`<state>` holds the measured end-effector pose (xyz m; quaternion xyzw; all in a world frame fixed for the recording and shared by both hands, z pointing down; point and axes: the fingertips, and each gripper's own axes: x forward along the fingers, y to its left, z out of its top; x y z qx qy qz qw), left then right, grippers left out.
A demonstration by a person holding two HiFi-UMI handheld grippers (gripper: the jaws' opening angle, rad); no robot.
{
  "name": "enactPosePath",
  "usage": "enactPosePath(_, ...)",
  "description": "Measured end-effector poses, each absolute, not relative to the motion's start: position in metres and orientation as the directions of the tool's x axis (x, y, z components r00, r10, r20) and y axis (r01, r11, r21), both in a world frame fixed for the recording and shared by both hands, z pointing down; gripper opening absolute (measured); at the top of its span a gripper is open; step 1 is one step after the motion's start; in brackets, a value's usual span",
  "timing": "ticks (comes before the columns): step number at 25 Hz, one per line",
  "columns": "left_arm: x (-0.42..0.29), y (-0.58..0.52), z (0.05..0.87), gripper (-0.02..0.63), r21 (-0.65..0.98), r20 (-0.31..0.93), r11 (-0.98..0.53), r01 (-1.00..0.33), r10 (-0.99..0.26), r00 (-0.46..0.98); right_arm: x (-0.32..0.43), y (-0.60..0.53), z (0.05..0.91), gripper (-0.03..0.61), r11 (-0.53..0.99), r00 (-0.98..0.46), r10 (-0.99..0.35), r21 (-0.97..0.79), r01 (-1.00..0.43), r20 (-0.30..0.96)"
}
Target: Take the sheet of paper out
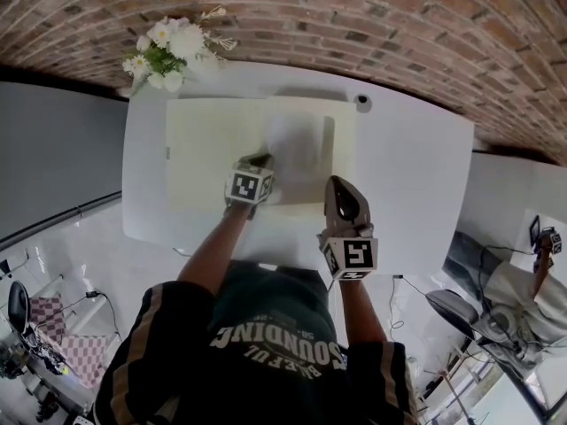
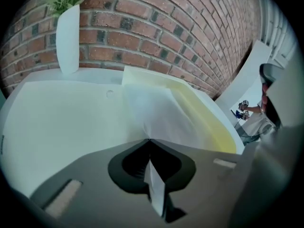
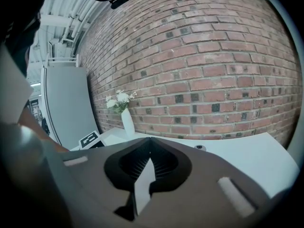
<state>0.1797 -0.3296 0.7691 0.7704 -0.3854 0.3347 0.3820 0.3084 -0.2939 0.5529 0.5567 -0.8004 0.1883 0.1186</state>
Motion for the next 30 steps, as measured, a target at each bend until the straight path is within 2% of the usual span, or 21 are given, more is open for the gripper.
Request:
enactPosePath(14, 0.147, -0.334, 0.754, 0.011, 0.268, 0.813, -0.462, -0.846, -0.363, 0.455, 0.298, -0.286, 0.542, -0.002, 0.292, -0.336, -0.862, -0.169, -0.941, 0.379)
enactPosePath(30, 0.082, -0.329, 0.715, 0.011, 0.152, 0.77, -0.511, -0.846, -0.476, 0.425, 0.256, -0.267, 0.524, -0.002, 0.31, -0.34, -0.873, -0.141, -0.94, 0.349)
